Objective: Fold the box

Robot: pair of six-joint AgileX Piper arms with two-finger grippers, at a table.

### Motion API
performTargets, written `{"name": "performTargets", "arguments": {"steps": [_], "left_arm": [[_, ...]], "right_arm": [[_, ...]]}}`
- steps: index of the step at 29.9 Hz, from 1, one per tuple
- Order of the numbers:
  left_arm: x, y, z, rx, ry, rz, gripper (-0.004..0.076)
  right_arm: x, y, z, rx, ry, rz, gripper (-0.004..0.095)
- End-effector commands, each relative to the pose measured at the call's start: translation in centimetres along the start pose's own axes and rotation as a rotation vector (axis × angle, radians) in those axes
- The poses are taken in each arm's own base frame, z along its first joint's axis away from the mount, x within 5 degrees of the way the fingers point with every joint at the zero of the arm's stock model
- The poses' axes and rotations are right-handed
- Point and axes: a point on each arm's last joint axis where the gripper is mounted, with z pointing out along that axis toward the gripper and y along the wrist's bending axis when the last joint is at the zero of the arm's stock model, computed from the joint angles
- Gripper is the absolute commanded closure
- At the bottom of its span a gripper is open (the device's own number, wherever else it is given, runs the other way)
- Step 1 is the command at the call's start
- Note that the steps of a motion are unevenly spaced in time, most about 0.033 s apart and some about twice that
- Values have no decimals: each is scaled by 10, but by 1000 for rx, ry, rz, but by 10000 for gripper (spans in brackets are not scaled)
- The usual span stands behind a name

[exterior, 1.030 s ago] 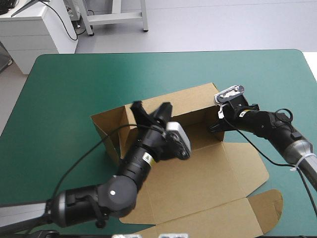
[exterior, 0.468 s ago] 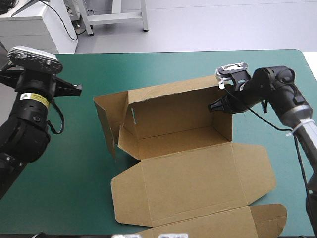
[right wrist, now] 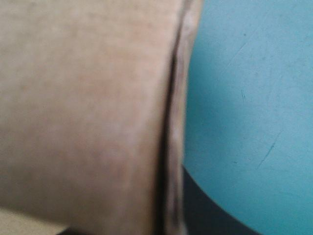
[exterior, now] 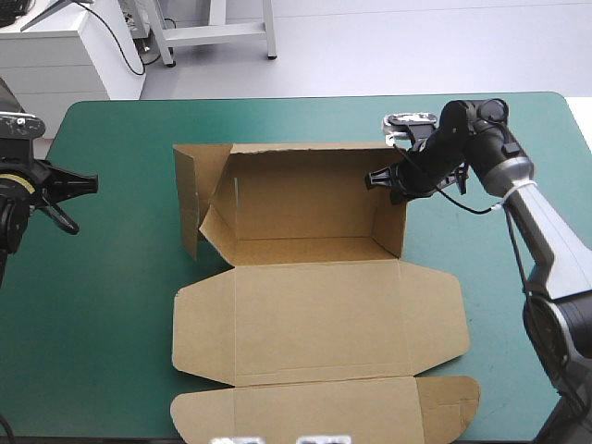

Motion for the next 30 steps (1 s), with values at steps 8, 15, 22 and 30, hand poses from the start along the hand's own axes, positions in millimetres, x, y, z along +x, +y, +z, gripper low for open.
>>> {"name": "performTargets", "arguments": {"steps": [8, 15, 22, 30], "left_arm": [[-5, 1, 12, 64, -14, 13, 710], [-5, 0, 15, 72, -5, 40, 712], [-3, -1, 16, 77, 21, 41, 712], [-2, -1, 16, 77, 29, 41, 712]], "right_arm": [[-15, 9, 24, 54, -39, -147, 880], [-30, 17, 17, 86, -199, -210, 510], [-42, 25, -28, 111, -261, -250, 465], [-48, 33, -60, 102, -318, -242, 465]]}}
